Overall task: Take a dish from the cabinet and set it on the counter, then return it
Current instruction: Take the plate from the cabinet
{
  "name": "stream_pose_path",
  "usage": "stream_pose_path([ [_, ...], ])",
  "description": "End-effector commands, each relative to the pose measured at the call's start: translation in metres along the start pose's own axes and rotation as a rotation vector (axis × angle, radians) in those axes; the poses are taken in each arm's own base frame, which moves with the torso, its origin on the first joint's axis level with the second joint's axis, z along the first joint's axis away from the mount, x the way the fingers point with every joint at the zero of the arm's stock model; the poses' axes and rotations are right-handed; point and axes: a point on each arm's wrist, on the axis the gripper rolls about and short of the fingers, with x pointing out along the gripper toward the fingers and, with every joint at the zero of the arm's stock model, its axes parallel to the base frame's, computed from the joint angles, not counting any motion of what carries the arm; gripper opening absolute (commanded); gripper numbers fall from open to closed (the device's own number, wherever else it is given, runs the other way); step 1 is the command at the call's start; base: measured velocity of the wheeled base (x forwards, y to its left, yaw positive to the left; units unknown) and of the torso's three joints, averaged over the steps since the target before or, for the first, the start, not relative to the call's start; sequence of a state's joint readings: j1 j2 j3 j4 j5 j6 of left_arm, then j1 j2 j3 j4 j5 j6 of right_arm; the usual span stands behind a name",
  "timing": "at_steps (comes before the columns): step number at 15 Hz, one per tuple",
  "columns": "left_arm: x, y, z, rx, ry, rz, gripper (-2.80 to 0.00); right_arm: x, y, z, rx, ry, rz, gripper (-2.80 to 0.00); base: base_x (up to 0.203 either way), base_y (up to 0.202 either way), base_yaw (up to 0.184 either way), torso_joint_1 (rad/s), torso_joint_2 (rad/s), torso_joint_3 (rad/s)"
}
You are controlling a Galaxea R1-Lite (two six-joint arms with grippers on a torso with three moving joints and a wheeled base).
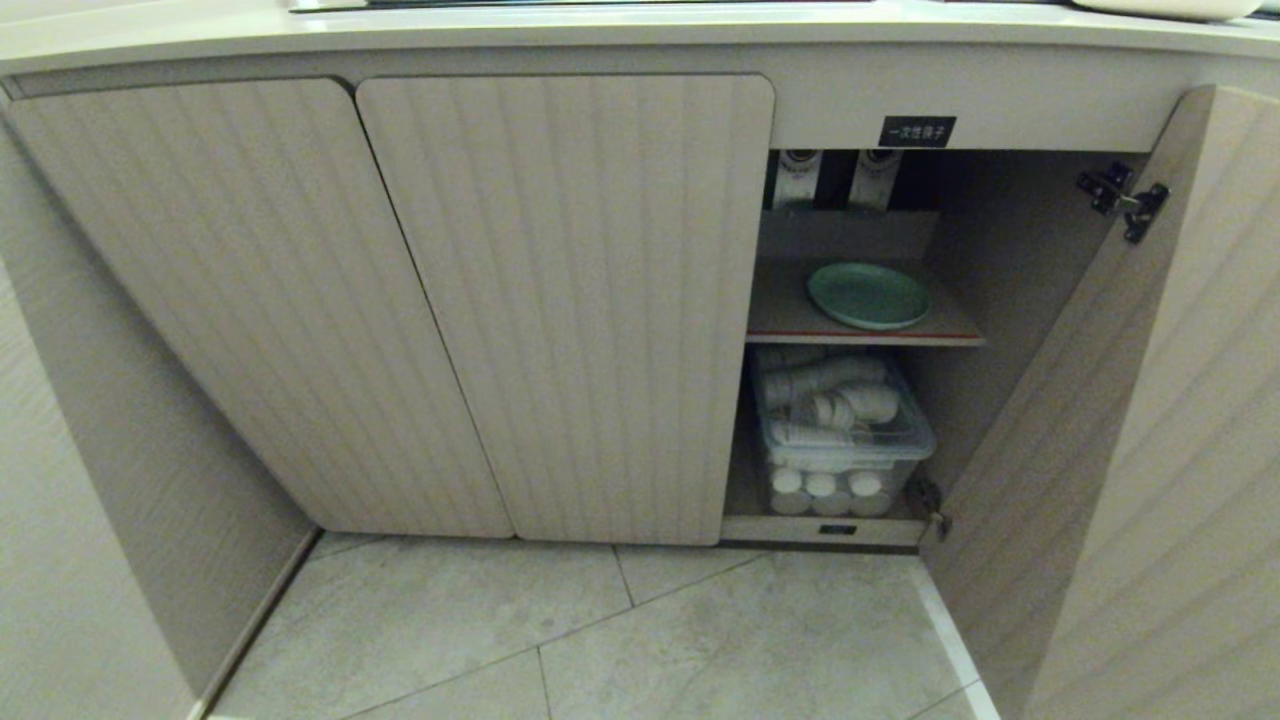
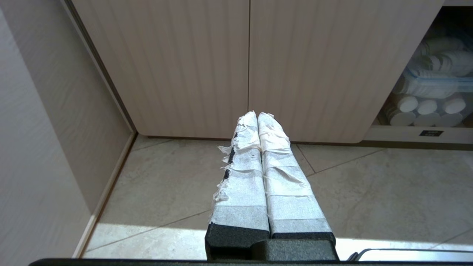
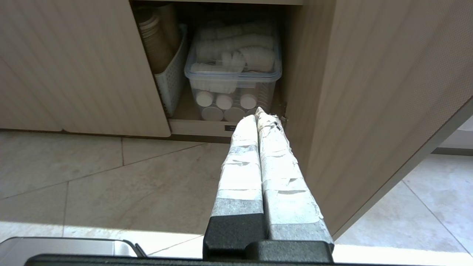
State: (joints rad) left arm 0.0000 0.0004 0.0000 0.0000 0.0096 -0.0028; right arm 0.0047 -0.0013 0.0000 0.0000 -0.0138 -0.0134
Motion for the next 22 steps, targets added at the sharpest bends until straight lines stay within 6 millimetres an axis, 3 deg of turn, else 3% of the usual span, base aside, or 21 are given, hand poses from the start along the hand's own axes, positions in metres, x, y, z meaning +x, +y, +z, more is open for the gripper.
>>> stream_pose_path([
  [1, 0.0, 0.0, 0.0, -0.002, 0.0, 0.001, -2.8, 0.0001, 0.0, 0.0, 0.0, 0.001, 0.0, -2.8, 0.0, 0.0, 0.0, 0.0, 0.0, 0.0],
  [10, 0.0, 0.0, -0.0002, 0.0, 0.001, 0.001, -2.8, 0.0001, 0.0, 0.0, 0.0, 0.001, 0.0, -2.8, 0.0, 0.0, 0.0, 0.0, 0.0, 0.0],
  [22, 0.0, 0.0, 0.0, 0.0, 0.0, 0.001, -2.8, 0.0001, 0.0, 0.0, 0.0, 0.001, 0.0, -2.8, 0.193, 0.0, 0.001, 0.003, 0.0, 0.004],
])
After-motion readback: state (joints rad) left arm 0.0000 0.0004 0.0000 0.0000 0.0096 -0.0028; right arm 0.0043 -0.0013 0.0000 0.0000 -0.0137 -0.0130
